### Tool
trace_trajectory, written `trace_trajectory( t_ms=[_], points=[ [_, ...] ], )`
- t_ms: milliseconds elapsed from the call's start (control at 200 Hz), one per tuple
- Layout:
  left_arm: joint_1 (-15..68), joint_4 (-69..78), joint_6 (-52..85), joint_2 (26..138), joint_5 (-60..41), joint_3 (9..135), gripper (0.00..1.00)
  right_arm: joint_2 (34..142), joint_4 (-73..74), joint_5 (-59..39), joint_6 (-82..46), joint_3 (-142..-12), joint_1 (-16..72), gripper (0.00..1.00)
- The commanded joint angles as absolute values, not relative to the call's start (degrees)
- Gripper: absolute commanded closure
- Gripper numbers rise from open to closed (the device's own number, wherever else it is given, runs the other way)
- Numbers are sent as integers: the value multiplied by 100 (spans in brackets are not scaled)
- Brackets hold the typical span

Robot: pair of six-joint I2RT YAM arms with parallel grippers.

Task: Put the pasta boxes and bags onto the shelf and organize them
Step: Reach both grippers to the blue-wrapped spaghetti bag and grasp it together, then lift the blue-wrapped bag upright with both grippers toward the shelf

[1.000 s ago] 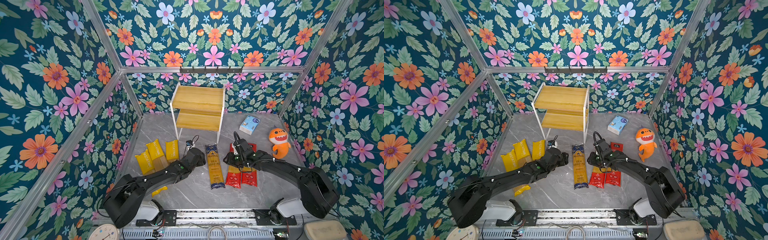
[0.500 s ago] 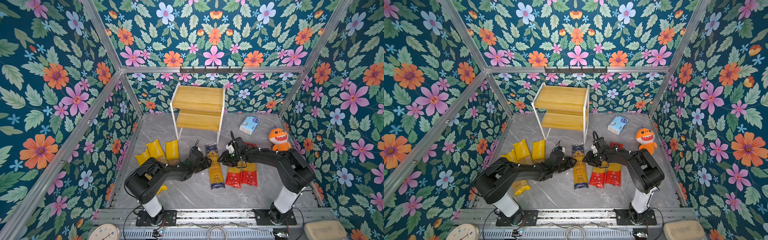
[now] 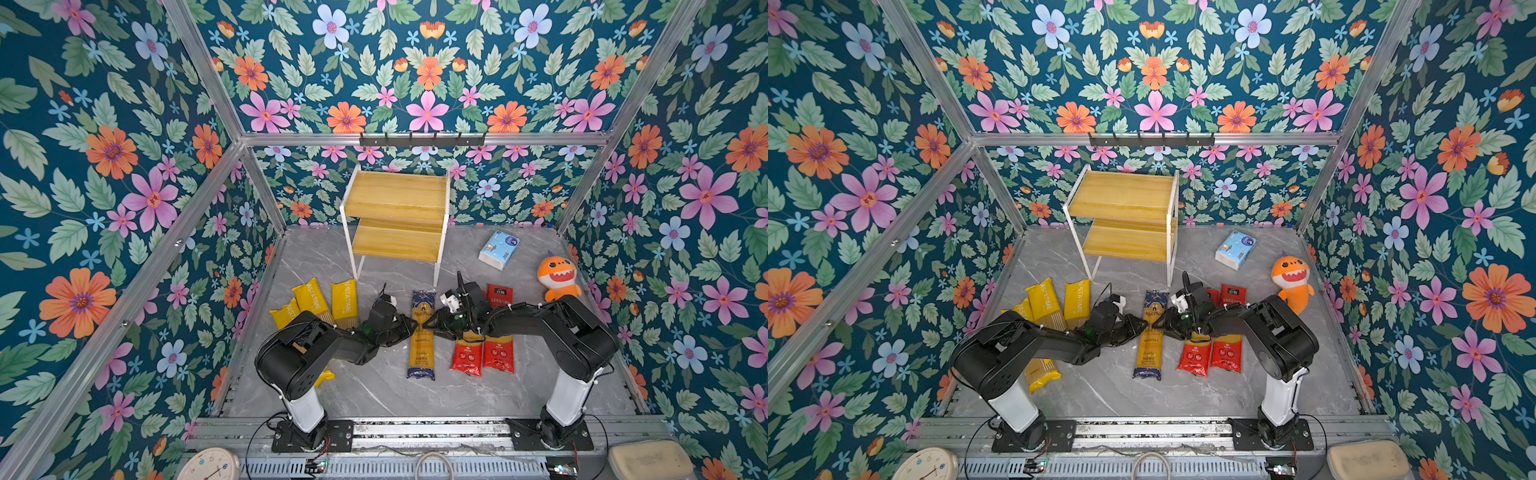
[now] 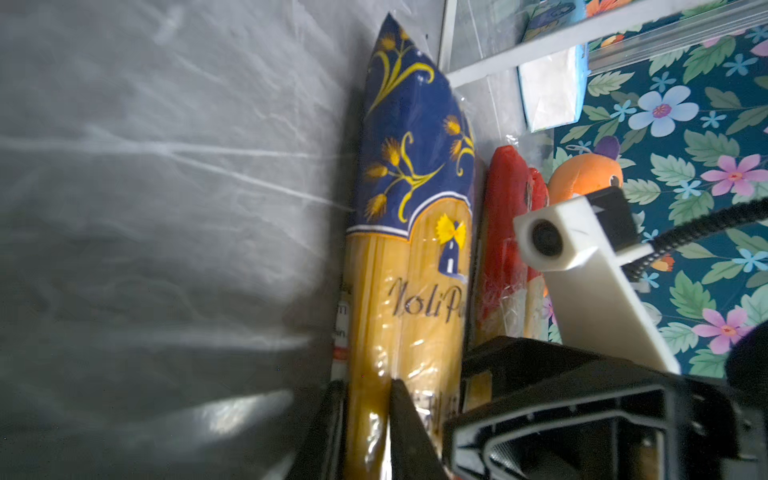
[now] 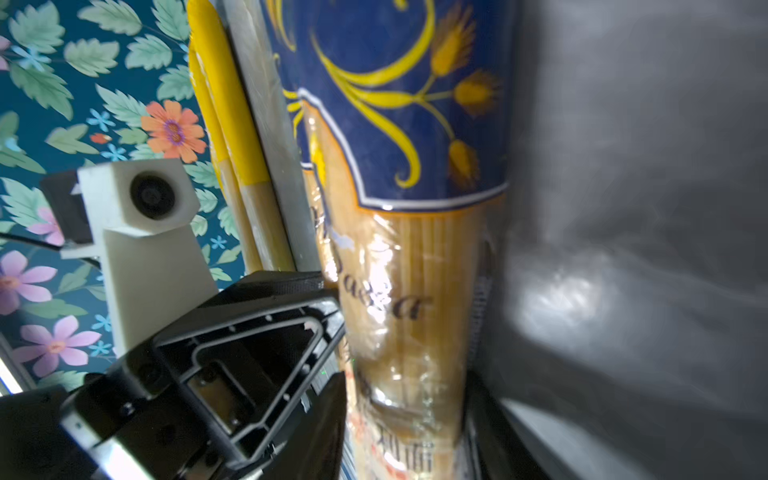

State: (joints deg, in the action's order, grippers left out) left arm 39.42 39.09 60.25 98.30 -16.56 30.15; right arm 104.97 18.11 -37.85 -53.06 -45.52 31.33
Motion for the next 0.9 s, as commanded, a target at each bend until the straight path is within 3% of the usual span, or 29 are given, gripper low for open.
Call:
trace_trajectory(
  t_ms=[0, 220, 500, 895],
  points=[
    [3964, 3945, 6007, 9765, -1947, 3024, 80, 10466, 2418, -3566, -5647, -4412, 3203, 59],
    [3896, 3876, 5889, 9291, -1973, 2929, 79, 9962, 2486, -3326, -5422, -4250, 3290, 81],
    [3655, 3314, 5729, 8100, -2035, 2705, 70, 9000, 1779, -2939, -4777, -4249, 3452, 95],
    [2823, 2310, 5054, 6485, -2848, 3194, 55, 7810, 723, -2812, -3680, -4661, 3570, 100]
  ],
)
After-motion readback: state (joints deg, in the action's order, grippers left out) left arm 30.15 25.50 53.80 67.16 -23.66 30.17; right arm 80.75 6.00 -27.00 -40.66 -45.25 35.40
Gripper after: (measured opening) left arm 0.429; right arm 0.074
